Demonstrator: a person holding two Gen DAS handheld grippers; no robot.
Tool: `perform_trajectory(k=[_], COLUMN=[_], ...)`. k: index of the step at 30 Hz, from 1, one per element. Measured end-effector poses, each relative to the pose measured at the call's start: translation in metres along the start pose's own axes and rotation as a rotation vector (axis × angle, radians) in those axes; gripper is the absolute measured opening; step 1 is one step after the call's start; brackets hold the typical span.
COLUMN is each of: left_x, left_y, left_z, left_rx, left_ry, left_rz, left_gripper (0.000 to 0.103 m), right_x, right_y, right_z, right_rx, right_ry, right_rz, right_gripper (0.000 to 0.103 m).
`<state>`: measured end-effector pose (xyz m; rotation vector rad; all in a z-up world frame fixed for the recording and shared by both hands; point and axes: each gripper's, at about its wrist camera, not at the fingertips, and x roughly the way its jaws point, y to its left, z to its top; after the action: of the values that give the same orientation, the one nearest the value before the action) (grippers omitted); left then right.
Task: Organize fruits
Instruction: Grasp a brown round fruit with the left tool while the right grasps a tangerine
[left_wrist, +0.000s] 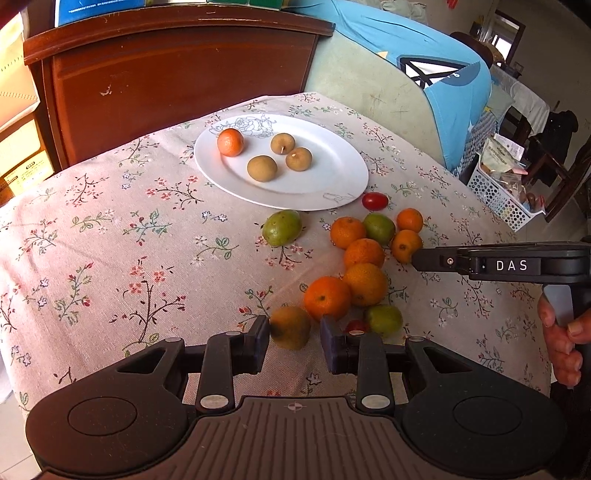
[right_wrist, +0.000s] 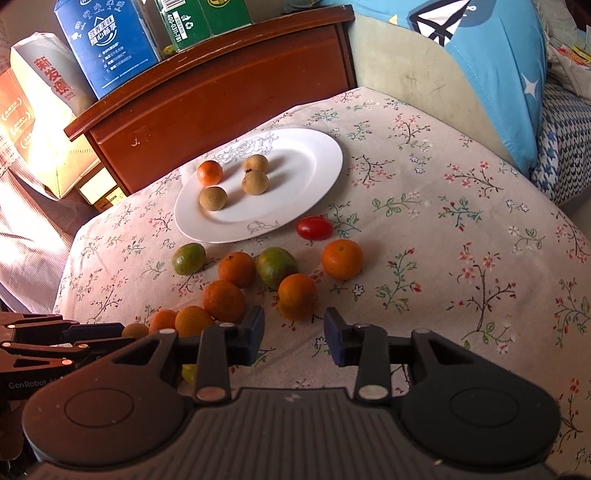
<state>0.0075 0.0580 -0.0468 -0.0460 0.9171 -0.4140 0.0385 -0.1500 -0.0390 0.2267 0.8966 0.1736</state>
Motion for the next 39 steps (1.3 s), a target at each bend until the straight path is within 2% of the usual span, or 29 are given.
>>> perform_trajectory(k=[6, 10, 16, 27, 31, 34, 36, 39], left_x=[0.001, 0.001, 0.006, 0.012, 0.013, 0.013, 0.013, 0.012], left_y=[0.001, 0.003, -0.005, -0.004, -0.004, -0.005, -0.006, -0.006], left_z=[0.0, 0.0, -0.001, -0.001, -0.001, -0.001, -0.001, -0.001], left_rx=[0.011, 0.006, 0.06, 0.069, 0.07, 0.079, 0.083, 0.083], left_ry=[0.0, -0.011, 0.0, -0.008, -0.009, -0.01, -0.011, -0.014], left_rz=[0.007, 0.021, 0.02, 0.031, 0.025, 0.025, 0.028, 0.029], left_gripper=[0.029, 0.029, 0.029, 0.029, 0.026, 0.025, 0.024, 0.023], right_x=[0.004, 0.009, 0.015, 0.02, 0.022, 0.022, 0.022, 0.022], right_y=[0.001, 0.002, 0.003, 0.003, 0.005, 0.005, 0.006, 0.005], right_z=[0.0, 0.002, 0.002, 0.004, 0.004, 0.004, 0.004, 0.004], right_rx=[0.0, -0.001, -0.005, -0.003, -0.014, -0.018, -0.025, -0.024], right_ry=[0.0, -0.001, -0.004, -0.013, -0.012, -0.013, -0.012, -0.011], right_rz=[-0.007, -0.008, -0.014, -0.025, -0.027, -0.021, -0.025, -0.017], right_gripper=[0.04, 0.04, 0.041, 0.041, 0.041, 0.038, 0.03, 0.029])
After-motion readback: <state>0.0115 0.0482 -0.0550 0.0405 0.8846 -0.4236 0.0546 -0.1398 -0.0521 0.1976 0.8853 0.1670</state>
